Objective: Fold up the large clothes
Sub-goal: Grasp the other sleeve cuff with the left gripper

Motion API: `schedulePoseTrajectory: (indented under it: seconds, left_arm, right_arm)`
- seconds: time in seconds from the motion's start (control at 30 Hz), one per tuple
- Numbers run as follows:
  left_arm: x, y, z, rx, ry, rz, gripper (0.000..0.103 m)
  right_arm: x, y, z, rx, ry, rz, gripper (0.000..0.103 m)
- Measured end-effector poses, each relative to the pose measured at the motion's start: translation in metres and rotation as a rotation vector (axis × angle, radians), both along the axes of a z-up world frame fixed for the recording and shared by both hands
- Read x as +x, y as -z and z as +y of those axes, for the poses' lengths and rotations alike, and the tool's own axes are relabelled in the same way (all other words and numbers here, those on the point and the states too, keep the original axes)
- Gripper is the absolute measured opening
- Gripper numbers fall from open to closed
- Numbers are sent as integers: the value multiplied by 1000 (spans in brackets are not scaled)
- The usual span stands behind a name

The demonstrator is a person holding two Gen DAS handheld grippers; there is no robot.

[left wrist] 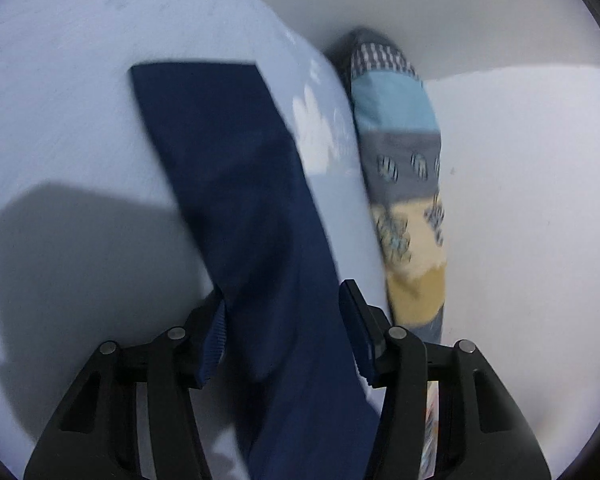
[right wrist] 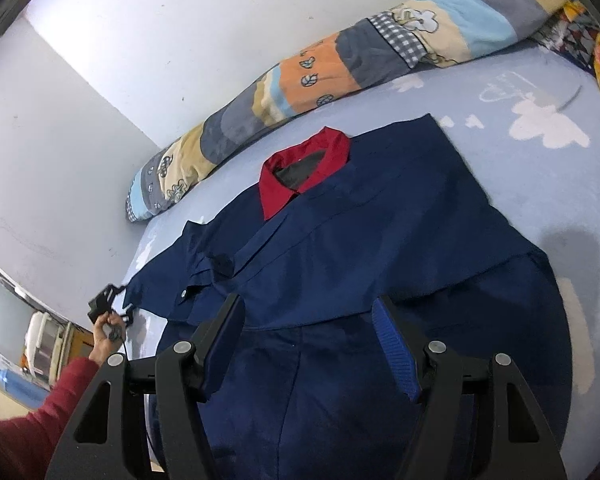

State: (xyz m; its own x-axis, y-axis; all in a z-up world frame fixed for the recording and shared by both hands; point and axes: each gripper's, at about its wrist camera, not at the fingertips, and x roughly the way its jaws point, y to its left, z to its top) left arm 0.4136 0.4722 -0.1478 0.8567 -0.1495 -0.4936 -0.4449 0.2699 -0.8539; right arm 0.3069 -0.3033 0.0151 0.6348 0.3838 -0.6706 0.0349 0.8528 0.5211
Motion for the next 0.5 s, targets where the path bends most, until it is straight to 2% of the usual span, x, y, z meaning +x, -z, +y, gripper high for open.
schedulePoseTrajectory:
  seconds: [0.03,0.07,0.1,0.13,0.17,0.3,0.4,0.5]
  left_arm:
    - [6,2,3,1,-20,-13,51]
    - [11,2,5,13,-48,-15,44]
    - [13,2,8,29,-63,-16,23]
    - [15,0,7,48,-60,-11,8]
    - [14,-4,6,74,-65,-3,3]
    - [11,-31,1,135,-22,-42,3]
    - [10,-70,-11,217,53,-63,3]
    - [5,-122,-34,285,120,-109,3]
  right_arm:
    - [1,-1,4,-20,-6,-4,69]
    - [2,-2,8,-41,-12,-10,69]
    - [3,-2,12,-58,-18,-15,69]
    - [4,-3,15,-74,-24,-22,69]
    - [5,-4,19,-89,-25,-29,69]
    - [6,-13,27,-99,-12,-63,69]
    - [6,-22,27,-54,23,-106,69]
    - [2,-35,28,-44,67,-164,69]
